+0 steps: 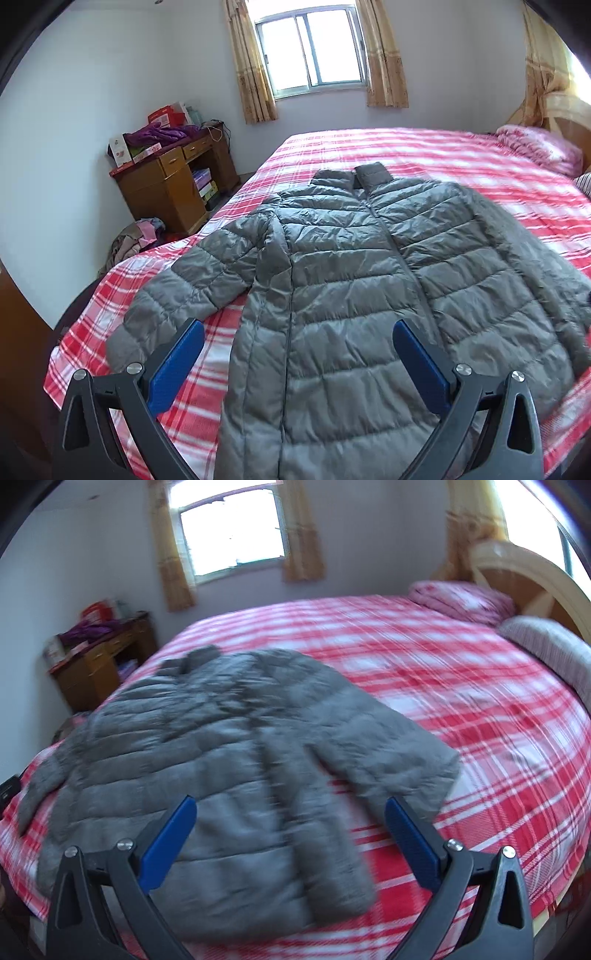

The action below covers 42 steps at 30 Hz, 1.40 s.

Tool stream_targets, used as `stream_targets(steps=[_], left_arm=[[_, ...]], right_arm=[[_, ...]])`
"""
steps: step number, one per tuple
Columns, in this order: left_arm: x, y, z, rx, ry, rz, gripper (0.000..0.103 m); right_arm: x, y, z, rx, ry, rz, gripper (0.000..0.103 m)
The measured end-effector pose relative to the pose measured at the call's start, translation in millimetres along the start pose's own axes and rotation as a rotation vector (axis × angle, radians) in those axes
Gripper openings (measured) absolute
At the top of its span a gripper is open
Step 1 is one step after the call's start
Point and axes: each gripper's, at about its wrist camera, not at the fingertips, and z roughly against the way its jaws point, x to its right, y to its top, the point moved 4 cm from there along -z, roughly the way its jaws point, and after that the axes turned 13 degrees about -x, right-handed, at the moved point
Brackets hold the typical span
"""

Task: Fold large clothes
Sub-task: 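Grasp the sleeve cuff nearest the right tool with the right tool, then fold the held sleeve across the jacket body and open the right tool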

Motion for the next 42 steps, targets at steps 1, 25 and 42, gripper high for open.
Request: stream_targets(steps=[1,25,42], left_arm=[[2.2,3.7,-8.0,-0.007,0.006,-0.006,0.102],[8.6,50.7,-139.4,-0.145,0.109,-0.009,0.102],[-57.7,88.2,-172.3,-0.149,0.224,0.051,0.102]], right_arm=[[13.7,3.6,-5.8,-0.007,-0.009,-0.034,0.103],[150.4,52.4,-81.8,-0.099,-0.084,-0.248,0.018],[77.0,192.8,-30.1,0.183,-0.258,0.019,0.015]])
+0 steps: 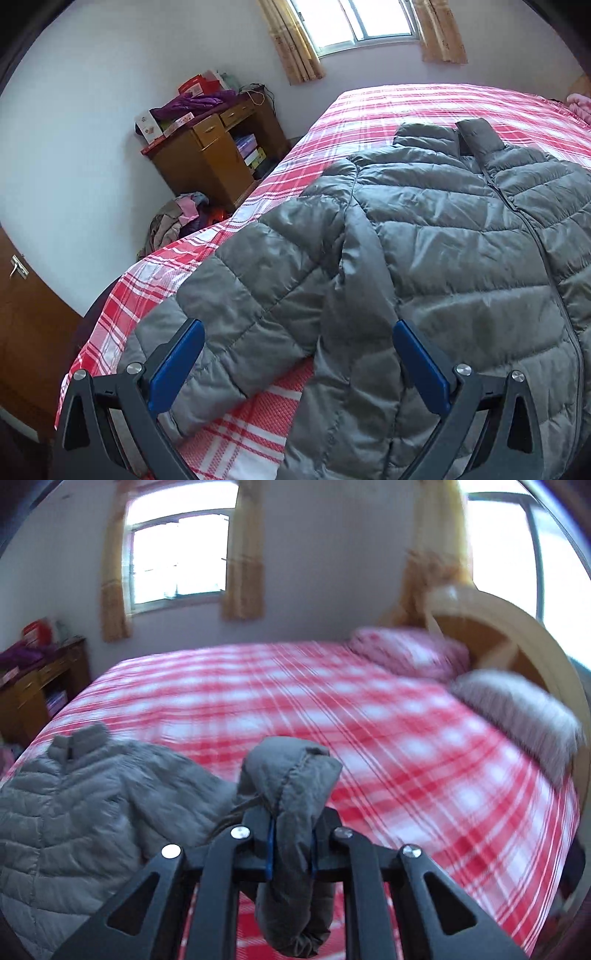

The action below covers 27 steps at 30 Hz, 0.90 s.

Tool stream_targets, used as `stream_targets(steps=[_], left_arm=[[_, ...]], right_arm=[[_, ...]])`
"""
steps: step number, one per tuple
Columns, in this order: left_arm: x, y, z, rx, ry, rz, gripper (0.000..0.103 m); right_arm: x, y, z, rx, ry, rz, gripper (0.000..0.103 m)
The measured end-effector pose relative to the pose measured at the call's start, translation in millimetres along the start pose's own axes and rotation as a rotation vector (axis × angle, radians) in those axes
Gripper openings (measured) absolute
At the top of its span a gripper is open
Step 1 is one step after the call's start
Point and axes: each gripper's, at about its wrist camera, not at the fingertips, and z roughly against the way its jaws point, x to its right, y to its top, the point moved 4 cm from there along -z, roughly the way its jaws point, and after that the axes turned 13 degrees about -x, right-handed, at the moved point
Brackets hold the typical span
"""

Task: Fold large clothes
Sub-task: 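Fold the held sleeve across the jacket body and open the right tool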

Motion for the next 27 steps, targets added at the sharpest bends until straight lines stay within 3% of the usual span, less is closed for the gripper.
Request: stream_targets(steps=[8,23,26,27], left_arm=[[-3.0,8.1,-10.1,-0.012,-0.026,0.028,0.102],[-15.5,7.4,-31.4,-0.047,-0.051,0.056,0.102],[-18.5,6.2,-32.3,-0.054,-0.042,0.053,0.102],[-19.8,6.4,-30.9,-0.052,-0.041,0.055,0.102]], right_arm=[[-121.6,15.8,-3.5,0.04,0.057,0.229,0.015],[-283.9,-50.8,-43.8,-0.047,0.187,0.486,0.015],[-301.4,-67.3,-56.2,-0.088,0.225,0.509,0.023],[-305.0,-71.7,-59.7,-0.106,0.236,0.514,0.041]])
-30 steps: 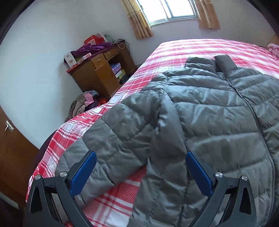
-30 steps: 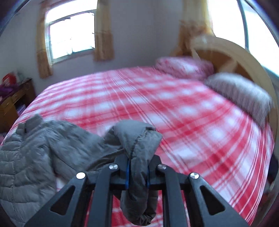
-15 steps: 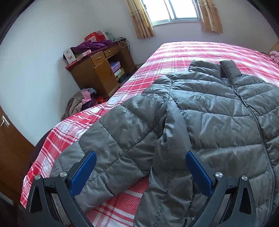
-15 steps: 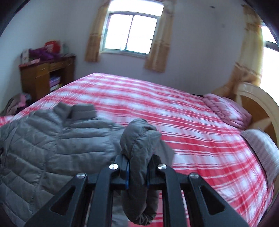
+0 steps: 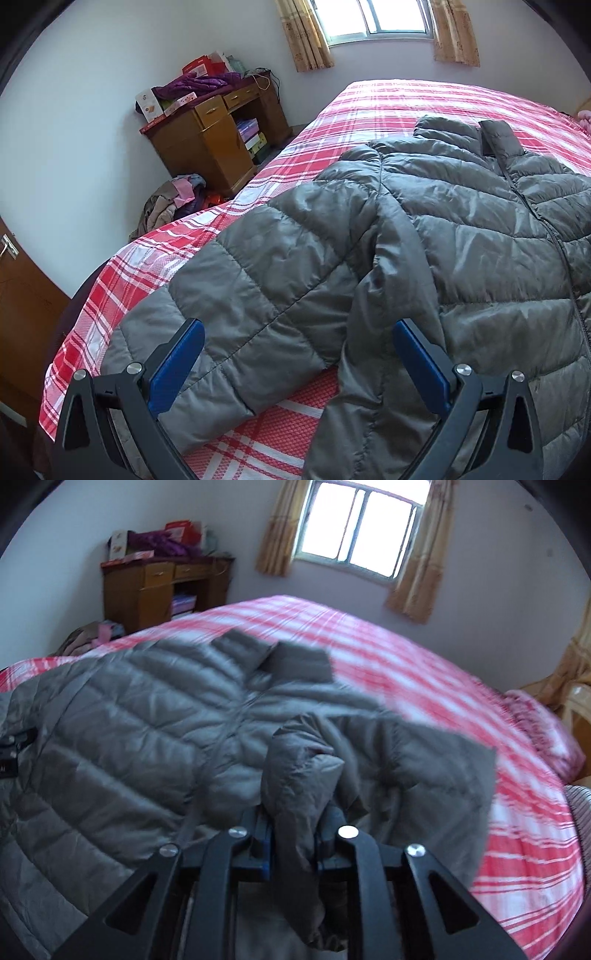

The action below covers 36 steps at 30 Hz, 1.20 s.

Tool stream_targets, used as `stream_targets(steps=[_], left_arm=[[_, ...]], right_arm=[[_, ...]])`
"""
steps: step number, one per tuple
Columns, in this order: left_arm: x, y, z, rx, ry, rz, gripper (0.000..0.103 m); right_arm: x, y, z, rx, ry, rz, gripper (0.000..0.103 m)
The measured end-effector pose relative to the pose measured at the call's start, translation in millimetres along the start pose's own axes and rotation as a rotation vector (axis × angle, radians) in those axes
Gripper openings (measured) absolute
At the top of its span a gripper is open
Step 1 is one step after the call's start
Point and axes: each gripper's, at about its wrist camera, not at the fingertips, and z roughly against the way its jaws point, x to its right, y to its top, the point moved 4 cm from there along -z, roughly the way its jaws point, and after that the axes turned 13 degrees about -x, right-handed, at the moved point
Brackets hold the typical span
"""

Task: Fold large clothes

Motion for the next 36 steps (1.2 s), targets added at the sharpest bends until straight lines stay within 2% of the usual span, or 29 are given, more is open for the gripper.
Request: stream_targets(steps=[1,2,3,8,12,15,18,21,24,26,32,33,34,35,36], left_arm=[[-1.3,0.6,2.3,0.004,0.001,0.002,0.102],[-3.0,1.3,4.7,0.008,0.001,0.005,0.102],[-4.7,1.3,7.0,0.012,0.001,0.01,0.102],[-6.2,3.1,27.3,0.026,-0.023,0.032,0.102],[7.5,4.9,48.3,0.056,-0.035,0.005,0.102],[24.7,8.6,60.9,0.059,-0.069,-0.013,0.102],[48.9,12.4,72.5,0.066,-0.093,-0.054,0.102],[87.3,21.6,81.7,0.076,-0.137,-0.106,0.102],[125.5,32.3,85.1,0.079,-0.182,-0.151,0.102],[147.9,38.7,81.9,0.066,-0.217,-0.168,0.102],[209.1,48.2,56.1,-0.047,-0.362,-0.185,0.102],[216.7,47.3,51.2,-0.063,-0.368,-0.189,0.095],[223.3,46.1,48.0,-0.073,-0.382,-0.192,0.083],[229.7,44.7,44.4,-0.091,-0.41,-0.201,0.045],[232.7,42.9,39.8,-0.109,-0.434,-0.209,0.016]], right_arm=[[-2.3,-1.8,-2.1,-0.005,0.015,0.002,0.07],[-5.0,-4.1,-1.3,0.004,0.041,0.001,0.079],[-8.2,-7.0,3.9,0.023,0.058,-0.001,0.082],[-18.0,-18.6,36.7,0.06,0.089,0.031,0.082],[1.6,-30.5,72.3,0.126,0.117,-0.047,0.082],[12.5,-41.3,84.3,0.131,0.138,-0.072,0.082],[25.7,-48.3,75.9,0.109,0.022,-0.073,0.079],[59.0,-62.9,53.3,0.062,-0.005,-0.18,0.079],[81.7,-79.0,31.7,0.02,-0.038,-0.235,0.079],[89.5,-89.2,23.2,-0.002,-0.043,-0.261,0.079],[106.5,-107.7,9.1,-0.029,0.005,-0.346,0.079],[106.9,-109.1,5.0,-0.038,0.021,-0.357,0.079],[107.0,-109.4,4.6,-0.041,0.025,-0.361,0.079],[105.7,-109.9,3.9,-0.042,0.022,-0.362,0.079],[103.6,-111.6,3.7,-0.042,0.018,-0.358,0.079]])
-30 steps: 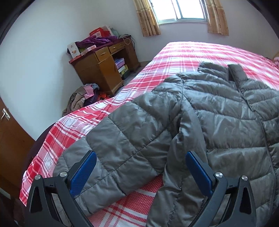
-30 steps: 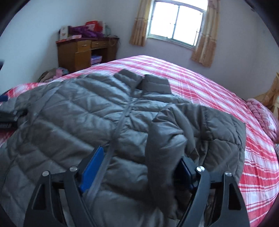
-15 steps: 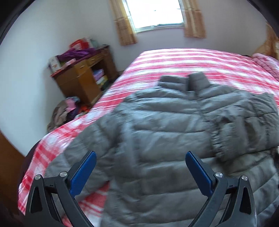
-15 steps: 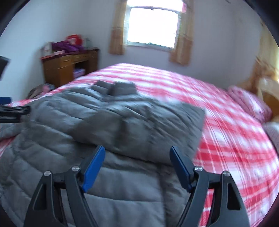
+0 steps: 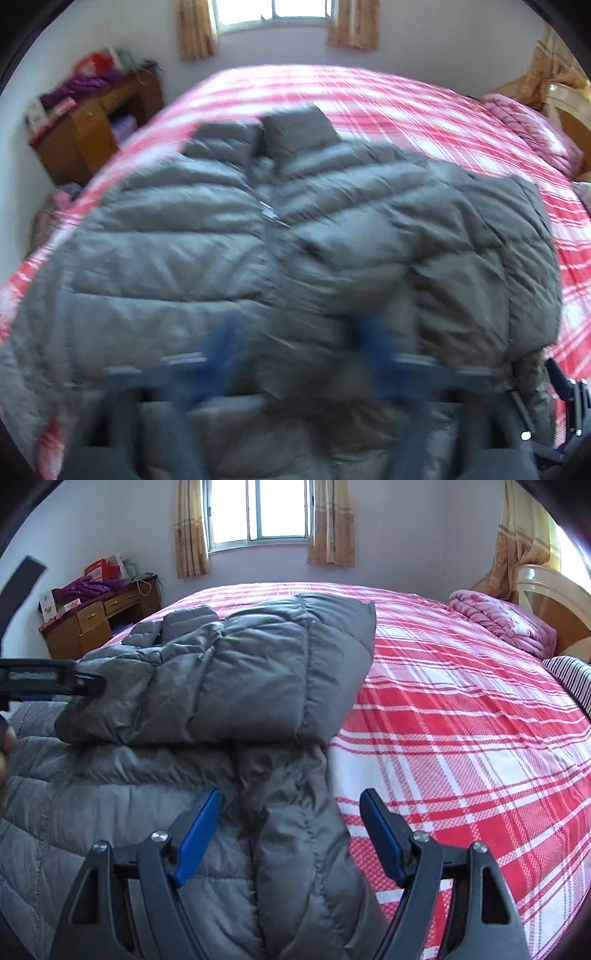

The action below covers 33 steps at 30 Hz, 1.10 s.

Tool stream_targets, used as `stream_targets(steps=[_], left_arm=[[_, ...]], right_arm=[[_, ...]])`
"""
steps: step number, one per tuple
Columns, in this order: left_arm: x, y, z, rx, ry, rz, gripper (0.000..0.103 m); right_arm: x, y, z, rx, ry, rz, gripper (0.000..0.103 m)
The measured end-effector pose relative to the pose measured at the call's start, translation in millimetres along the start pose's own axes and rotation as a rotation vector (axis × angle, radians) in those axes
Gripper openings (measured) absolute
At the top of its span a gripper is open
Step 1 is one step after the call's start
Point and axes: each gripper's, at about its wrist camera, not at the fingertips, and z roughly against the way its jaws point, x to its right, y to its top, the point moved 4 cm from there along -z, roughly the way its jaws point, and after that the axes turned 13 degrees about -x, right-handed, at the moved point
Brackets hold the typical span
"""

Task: Fold large clothes

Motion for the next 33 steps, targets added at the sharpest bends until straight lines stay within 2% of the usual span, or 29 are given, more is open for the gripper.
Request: stream_targets(steps=[2,6,11,15,20,22,23,24,25,26,27,29,30,32,33], left_arm=[[0.2,-2.0,-1.0,-0.005,-0.023,0.007,0.015],[-16.0,-13.2,32.1,0.088,0.041,-0.003,0.012],[-61.2,-29.2,67.9,0.17,0.178,0.0,0.012],[-91.0,-50.8,70.0,0.139,0.235,0.011,0.012],[-98.1,-69.2,46.0,0.095,0.317,-0.011,0.016],[-98.7,-70.1,36.6,0.079,0.338,-0.02,0.023],[-100.2,-70.5,36.3,0.074,0.352,-0.02,0.034],[-100.7,-70.6,37.5,0.081,0.362,-0.017,0.049],[-105.7,-70.0,46.9,0.116,0.378,-0.009,0.057],[-111.1,-67.8,55.4,0.151,0.394,0.001,0.077],[-116.2,-67.4,64.2,0.183,0.411,0.011,0.092],[-128.2,-66.7,87.0,0.271,0.443,0.038,0.094],[-131.7,-64.8,93.0,0.285,0.441,0.041,0.094],[-138.7,-61.0,105.7,0.306,0.425,0.053,0.094],[-138.6,-58.2,108.5,0.309,0.419,0.057,0.094]], right_arm=[[-4.1,-1.2,0.0,-0.001,-0.012,0.015,0.08],[-2.1,-2.1,-3.7,-0.02,-0.004,0.007,0.085],[7.9,-5.2,-7.1,-0.033,0.044,-0.033,0.086],[7.8,-6.8,-7.0,-0.033,0.038,-0.036,0.086],[6.0,-6.6,-7.1,-0.039,0.025,-0.028,0.087],[7.6,-6.2,-9.1,-0.056,0.032,-0.033,0.088],[9.3,-5.9,-10.1,-0.067,0.047,-0.04,0.088],[13.3,-5.6,-10.4,-0.078,0.077,-0.054,0.088],[16.8,-5.6,-10.1,-0.086,0.097,-0.064,0.088],[20.6,-6.4,-9.0,-0.098,0.111,-0.069,0.088],[23.2,-7.8,-7.8,-0.112,0.114,-0.06,0.088],[24.5,-12.6,-3.7,-0.128,0.113,-0.032,0.088],[26.5,-14.9,-1.0,-0.134,0.11,-0.019,0.088],[32.6,-18.4,7.1,-0.153,0.11,-0.004,0.081],[36.2,-17.6,14.8,-0.151,0.114,0.002,0.074]])
